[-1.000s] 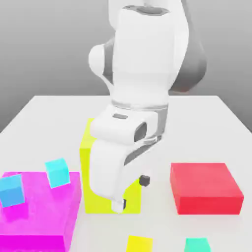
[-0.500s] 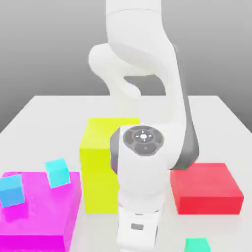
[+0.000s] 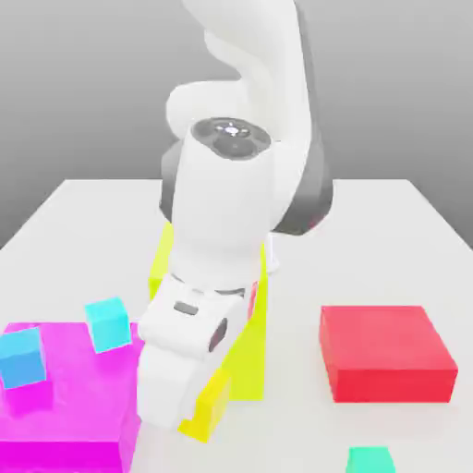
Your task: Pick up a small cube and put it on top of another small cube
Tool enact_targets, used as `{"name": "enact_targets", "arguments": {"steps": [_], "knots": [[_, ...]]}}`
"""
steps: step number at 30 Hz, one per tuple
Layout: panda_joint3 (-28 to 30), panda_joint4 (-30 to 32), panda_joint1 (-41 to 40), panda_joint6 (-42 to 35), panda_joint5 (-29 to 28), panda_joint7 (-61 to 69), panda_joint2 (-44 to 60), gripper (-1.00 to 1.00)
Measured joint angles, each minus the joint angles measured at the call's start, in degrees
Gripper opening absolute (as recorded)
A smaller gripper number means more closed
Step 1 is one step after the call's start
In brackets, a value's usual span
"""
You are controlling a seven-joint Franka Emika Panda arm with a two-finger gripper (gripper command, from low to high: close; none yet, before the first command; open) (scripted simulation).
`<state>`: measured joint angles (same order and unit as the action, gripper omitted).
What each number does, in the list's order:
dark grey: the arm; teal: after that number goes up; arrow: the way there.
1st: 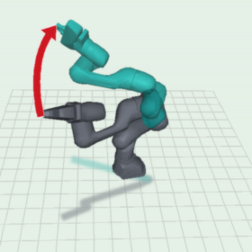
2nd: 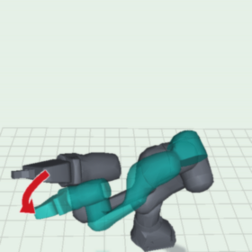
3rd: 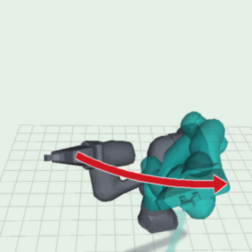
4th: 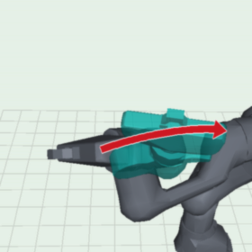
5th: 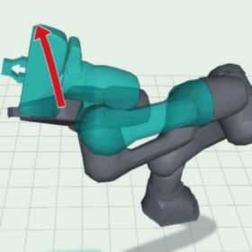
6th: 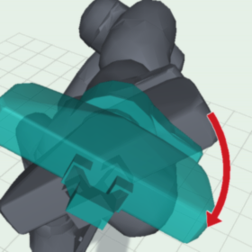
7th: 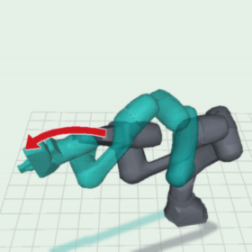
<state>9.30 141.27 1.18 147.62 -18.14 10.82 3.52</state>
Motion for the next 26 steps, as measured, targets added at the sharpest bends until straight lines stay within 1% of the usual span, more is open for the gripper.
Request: {"name": "enact_targets", "arguments": {"steps": [3, 7, 11, 17, 19, 22, 23, 26], "knots": [[1.0, 2.3, -3.3, -2.6, -1.7, 1.5, -5.0, -1.0], [3.0, 5.2, -5.6, -6.0, -1.1, 6.6, -11.2, -1.0], [6.3, 8.2, -7.2, -9.2, 1.1, 13.0, -17.0, -1.0], [12.3, 12.9, -8.1, -13.2, 5.9, 25.0, -24.4, -1.0], [13.8, 14.3, -7.4, -10.6, 7.1, 27.4, -22.8, -1.0], [15.1, 16.0, -6.6, -4.1, 8.6, 29.1, -17.9, -1.0], [15.4, 16.5, -6.4, -2.2, 8.9, 29.4, -16.5, 1.0], [15.4, 16.5, -6.4, -2.2, 8.9, 29.4, -16.5, 1.0]]}}
